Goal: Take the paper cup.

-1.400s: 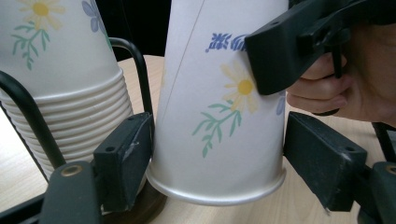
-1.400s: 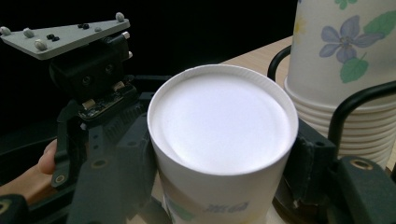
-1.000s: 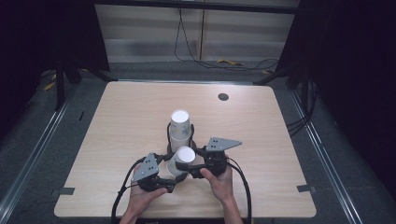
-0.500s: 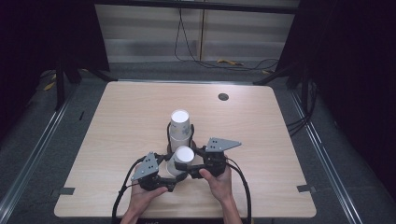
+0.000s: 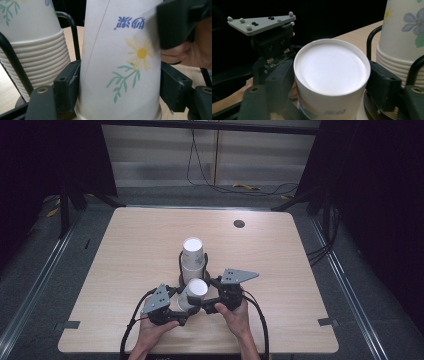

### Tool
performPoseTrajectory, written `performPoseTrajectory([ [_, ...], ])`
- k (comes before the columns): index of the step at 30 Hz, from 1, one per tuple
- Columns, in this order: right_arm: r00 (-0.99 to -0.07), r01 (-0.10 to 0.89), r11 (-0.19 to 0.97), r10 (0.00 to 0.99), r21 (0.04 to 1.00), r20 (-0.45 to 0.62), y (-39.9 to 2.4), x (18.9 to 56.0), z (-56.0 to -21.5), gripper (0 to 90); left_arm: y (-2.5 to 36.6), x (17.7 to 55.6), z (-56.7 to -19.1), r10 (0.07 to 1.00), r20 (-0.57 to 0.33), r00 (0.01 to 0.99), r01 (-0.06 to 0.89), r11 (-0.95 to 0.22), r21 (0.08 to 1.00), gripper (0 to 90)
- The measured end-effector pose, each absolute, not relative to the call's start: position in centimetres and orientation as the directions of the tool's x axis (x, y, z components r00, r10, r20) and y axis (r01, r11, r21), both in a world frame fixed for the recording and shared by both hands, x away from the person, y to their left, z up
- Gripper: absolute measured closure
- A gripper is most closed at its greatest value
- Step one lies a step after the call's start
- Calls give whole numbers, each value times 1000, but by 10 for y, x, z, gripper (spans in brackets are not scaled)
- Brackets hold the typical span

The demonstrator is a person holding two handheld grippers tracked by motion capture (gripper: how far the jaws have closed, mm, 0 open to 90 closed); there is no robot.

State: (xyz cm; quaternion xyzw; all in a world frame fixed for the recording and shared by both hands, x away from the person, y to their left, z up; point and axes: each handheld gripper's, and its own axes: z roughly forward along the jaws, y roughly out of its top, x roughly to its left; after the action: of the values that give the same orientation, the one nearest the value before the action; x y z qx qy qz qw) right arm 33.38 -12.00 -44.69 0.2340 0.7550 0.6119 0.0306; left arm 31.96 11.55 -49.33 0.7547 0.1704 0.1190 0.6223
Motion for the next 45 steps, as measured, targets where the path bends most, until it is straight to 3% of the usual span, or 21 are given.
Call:
performPoseTrajectory([
  [29, -879, 316, 173, 423, 933, 219, -140, 329, -446, 205, 131, 332, -483, 387, -12, 922, 135, -291, 947, 282],
  [45, -876, 324, 234, 440, 917, 198, -149, 327, -450, 158, 132, 336, -473, 319, 13, 948, 119, -391, 913, 283],
])
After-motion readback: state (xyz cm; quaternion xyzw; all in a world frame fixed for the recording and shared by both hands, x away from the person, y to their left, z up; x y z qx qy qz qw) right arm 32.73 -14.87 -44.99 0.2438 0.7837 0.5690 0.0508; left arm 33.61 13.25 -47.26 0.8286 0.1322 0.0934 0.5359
